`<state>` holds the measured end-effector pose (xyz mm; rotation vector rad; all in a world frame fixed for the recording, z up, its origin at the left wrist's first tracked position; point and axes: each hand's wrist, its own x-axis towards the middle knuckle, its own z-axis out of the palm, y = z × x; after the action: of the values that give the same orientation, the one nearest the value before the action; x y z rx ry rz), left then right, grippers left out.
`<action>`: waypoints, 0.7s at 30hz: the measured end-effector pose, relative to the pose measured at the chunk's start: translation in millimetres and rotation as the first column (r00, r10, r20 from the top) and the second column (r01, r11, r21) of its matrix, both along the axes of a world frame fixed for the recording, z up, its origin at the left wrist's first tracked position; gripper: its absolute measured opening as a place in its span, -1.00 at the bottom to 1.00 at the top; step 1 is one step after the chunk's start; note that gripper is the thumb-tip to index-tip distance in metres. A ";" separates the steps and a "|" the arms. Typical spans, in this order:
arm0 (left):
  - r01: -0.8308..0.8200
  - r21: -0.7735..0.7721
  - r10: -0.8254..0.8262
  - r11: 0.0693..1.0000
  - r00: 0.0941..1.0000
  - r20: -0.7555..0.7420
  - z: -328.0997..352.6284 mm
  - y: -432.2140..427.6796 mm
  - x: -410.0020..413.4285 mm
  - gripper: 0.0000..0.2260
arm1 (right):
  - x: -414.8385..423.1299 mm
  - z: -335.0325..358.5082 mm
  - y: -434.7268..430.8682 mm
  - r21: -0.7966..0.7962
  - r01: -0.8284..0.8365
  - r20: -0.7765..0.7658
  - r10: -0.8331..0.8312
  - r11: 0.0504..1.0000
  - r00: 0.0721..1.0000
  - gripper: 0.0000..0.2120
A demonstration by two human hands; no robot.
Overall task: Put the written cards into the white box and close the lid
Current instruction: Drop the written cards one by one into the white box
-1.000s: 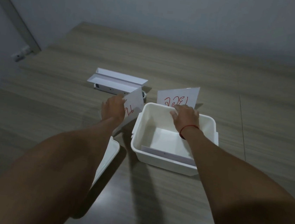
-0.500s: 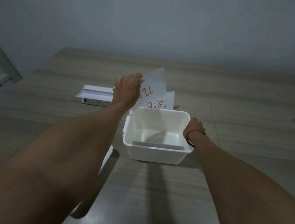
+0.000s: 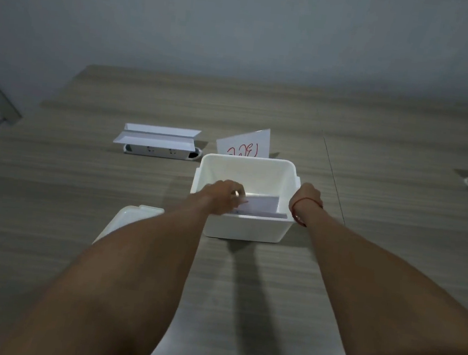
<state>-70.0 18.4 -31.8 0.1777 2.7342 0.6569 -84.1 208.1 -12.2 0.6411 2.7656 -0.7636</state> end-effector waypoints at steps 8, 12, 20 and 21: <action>-0.228 0.159 0.232 0.961 0.973 -0.006 0.4 -15.3 -13.2 -0.55 | -9.8 4.6 -6.5 -0.011 0.050 -0.019 -0.050 0.999 0.999 -0.69; -0.380 0.087 0.387 0.921 0.865 -0.320 -3.3 -37.2 -30.2 -0.69 | -36.0 14.7 -20.2 0.095 0.023 -0.065 -0.017 0.995 0.998 -0.70; -0.610 0.190 0.639 0.769 0.736 -0.223 -38.3 -48.7 -67.5 -0.58 | -118.9 1.2 -73.0 0.175 -0.283 -0.096 0.302 0.943 0.948 -0.63; -0.618 0.229 0.656 0.752 0.737 -0.164 -44.0 -50.2 -73.3 -0.55 | -129.8 -3.7 -80.0 0.188 -0.332 -0.100 0.355 0.924 0.930 -0.64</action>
<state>-143.4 -31.8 -75.7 -0.7470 2.9513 1.0957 -214.0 128.1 -15.9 0.1188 2.9675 -0.5159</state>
